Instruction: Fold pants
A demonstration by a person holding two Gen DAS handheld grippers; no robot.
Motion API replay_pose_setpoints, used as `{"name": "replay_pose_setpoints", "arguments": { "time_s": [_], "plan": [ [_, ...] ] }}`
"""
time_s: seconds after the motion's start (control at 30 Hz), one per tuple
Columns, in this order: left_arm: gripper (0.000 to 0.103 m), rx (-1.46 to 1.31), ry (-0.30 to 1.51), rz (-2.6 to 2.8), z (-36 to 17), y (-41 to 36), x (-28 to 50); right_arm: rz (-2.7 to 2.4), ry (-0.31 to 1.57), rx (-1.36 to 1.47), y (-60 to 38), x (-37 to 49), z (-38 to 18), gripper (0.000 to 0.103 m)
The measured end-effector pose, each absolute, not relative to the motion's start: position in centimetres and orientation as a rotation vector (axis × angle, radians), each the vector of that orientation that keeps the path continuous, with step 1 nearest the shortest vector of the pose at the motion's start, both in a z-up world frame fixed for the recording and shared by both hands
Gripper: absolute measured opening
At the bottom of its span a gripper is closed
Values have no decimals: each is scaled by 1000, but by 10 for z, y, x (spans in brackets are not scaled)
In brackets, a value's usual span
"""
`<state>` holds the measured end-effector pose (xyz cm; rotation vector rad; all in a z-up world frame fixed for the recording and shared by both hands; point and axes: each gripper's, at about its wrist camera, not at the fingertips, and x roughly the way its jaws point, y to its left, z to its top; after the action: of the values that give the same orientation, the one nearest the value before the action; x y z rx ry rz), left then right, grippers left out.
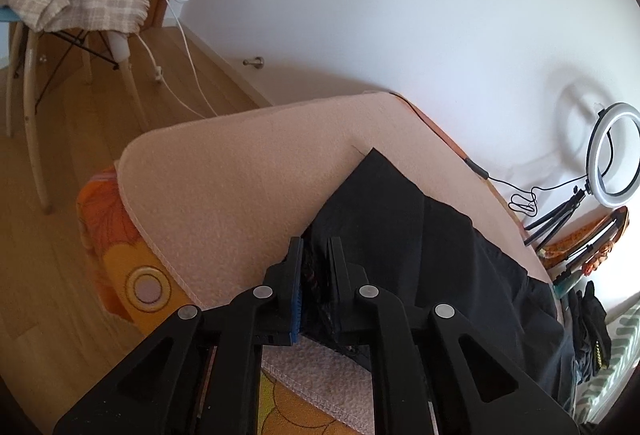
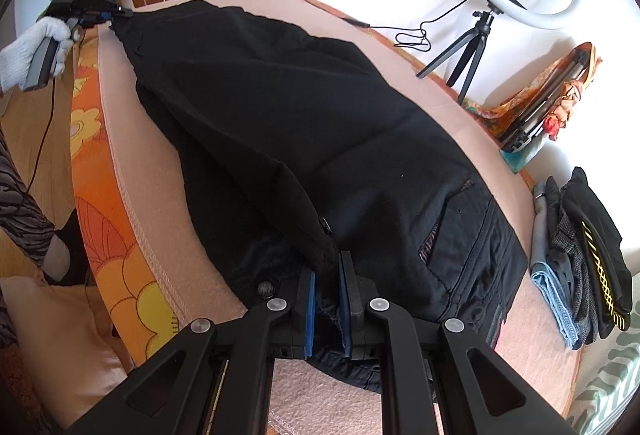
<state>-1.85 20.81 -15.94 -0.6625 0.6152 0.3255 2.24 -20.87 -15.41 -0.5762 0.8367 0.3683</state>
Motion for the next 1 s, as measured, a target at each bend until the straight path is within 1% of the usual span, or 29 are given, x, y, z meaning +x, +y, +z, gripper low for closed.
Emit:
{"name": "replay_pose_setpoints", "arguments": {
  "time_s": [0.03,0.1,0.13,0.17,0.2,0.23,0.3,0.37,0.43,0.47,0.5,0.6,0.67,0.7,0.73,0.83,1.0],
  "plan": [
    [10,-638,603,320,-152,205,-20,369,837,-572,-209,23,-154,8],
    [14,-593,593,274,-137,194,-19,369,832,-551,-211,24,-151,9],
    [21,-562,596,233,-127,184,-16,375,835,-530,-213,26,-149,9],
    [31,-540,602,191,-120,175,-12,381,843,-518,-215,27,-149,10],
    [37,-521,609,143,-112,163,-7,380,845,-510,-216,27,-148,10],
    [43,-506,618,90,-105,149,-2,376,847,-509,-217,27,-149,13],
    [43,-473,653,-43,-94,118,11,371,856,-513,-218,26,-151,20],
    [43,-442,708,-178,-87,82,26,382,857,-511,-220,22,-152,22],
    [43,-408,767,-304,-86,42,41,396,869,-474,-226,16,-151,28],
    [43,-392,793,-357,-88,23,45,400,876,-438,-231,14,-148,30],
    [43,-377,818,-403,-90,5,49,403,878,-392,-238,11,-145,33],
    [43,-318,879,-511,-101,-49,54,396,864,-187,-270,-1,-130,35],
    [43,-272,912,-568,-108,-80,53,360,840,-31,-301,-8,-124,43],
    [43,-251,922,-595,-111,-93,51,323,833,33,-316,-10,-124,51],
    [43,-224,935,-623,-115,-108,50,275,834,123,-338,-11,-127,54],
    [43,-163,955,-692,-122,-138,41,165,861,324,-387,-8,-143,55],
    [43,-66,989,-734,-131,-169,35,197,889,614,-430,7,-168,55]
  ]
}}
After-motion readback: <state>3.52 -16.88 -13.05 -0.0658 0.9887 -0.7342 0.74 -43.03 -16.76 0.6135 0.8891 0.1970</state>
